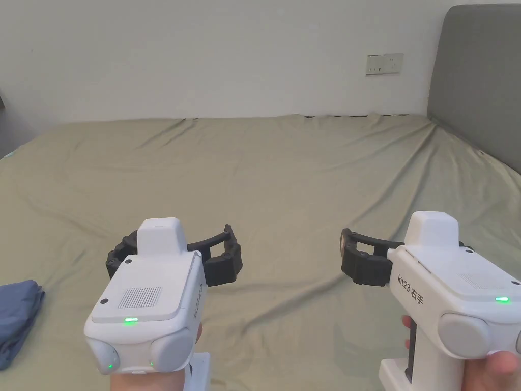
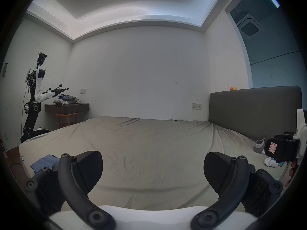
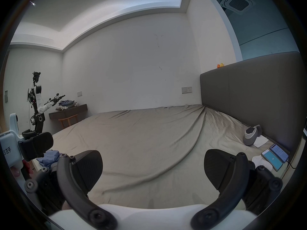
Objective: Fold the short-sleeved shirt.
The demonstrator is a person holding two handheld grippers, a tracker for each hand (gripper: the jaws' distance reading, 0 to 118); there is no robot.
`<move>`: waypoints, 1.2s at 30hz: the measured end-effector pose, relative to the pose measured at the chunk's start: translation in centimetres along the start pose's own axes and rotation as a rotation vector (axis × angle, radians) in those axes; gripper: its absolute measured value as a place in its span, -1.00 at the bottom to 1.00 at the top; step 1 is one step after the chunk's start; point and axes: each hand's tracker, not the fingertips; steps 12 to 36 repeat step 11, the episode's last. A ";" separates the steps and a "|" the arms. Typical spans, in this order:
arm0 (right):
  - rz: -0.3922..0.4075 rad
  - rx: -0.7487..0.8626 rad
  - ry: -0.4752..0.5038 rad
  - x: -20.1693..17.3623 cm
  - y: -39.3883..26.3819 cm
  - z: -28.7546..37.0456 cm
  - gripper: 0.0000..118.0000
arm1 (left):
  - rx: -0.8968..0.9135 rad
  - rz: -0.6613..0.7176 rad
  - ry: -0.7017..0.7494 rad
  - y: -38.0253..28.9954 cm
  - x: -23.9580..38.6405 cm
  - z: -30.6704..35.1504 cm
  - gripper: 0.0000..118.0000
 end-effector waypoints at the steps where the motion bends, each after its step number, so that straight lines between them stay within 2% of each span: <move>1: 0.002 -0.001 -0.002 0.0 0.0 0.0 1.00 | 0.000 -0.001 0.000 0.0 0.0 0.0 1.00; 11: 0.026 -0.002 -0.014 0.0 -0.2 0.0 1.00 | 0.007 -0.017 0.001 0.0 0.3 0.0 1.00; 36: 0.026 -0.002 -0.014 0.0 -0.2 0.0 1.00 | 0.007 -0.017 0.001 0.0 0.3 0.0 1.00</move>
